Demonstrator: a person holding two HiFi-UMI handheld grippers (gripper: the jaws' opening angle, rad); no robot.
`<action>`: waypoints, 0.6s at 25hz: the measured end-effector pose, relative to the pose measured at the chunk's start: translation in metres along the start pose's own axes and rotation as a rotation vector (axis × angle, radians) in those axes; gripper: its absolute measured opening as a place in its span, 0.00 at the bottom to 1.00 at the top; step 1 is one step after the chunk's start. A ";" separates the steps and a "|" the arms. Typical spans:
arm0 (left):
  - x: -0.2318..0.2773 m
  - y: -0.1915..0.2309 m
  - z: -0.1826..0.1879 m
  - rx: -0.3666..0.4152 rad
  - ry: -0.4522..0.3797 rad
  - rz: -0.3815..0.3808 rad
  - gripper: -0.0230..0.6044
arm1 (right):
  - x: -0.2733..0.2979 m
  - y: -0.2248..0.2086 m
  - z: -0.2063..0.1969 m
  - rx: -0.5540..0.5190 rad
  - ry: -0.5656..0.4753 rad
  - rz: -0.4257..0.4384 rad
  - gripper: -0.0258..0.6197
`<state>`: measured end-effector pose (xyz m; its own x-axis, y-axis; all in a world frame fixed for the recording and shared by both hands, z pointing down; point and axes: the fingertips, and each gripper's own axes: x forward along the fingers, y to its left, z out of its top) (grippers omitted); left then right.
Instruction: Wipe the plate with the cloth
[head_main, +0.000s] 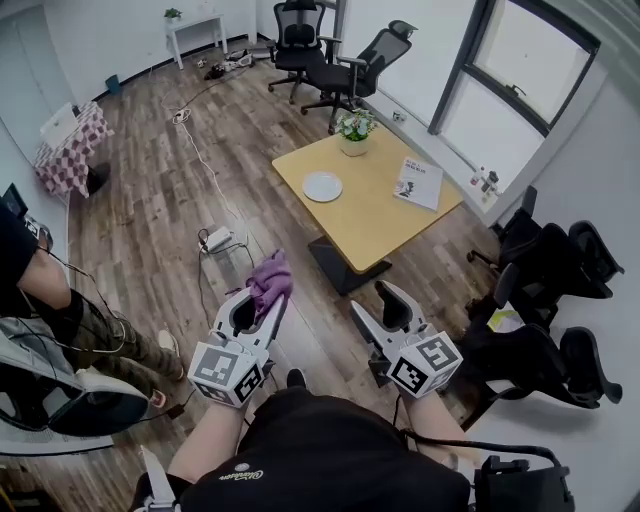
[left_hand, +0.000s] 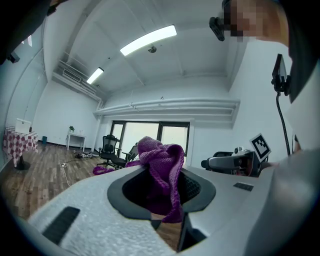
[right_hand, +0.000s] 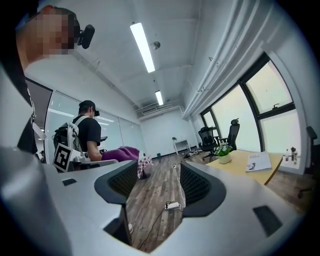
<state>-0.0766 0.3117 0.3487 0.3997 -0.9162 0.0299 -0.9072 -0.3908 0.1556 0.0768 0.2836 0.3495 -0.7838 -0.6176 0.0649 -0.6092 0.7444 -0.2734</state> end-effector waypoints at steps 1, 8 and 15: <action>0.006 0.011 0.003 -0.001 0.000 -0.005 0.22 | 0.012 -0.002 0.001 0.002 0.001 -0.005 0.43; 0.043 0.069 0.008 0.004 0.007 -0.057 0.22 | 0.083 -0.015 0.006 -0.021 0.006 -0.027 0.43; 0.074 0.099 0.005 -0.011 0.021 -0.090 0.22 | 0.109 -0.037 0.006 -0.018 0.014 -0.077 0.43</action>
<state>-0.1375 0.2045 0.3618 0.4821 -0.8754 0.0359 -0.8663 -0.4701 0.1690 0.0145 0.1866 0.3610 -0.7362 -0.6696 0.0982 -0.6695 0.6995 -0.2499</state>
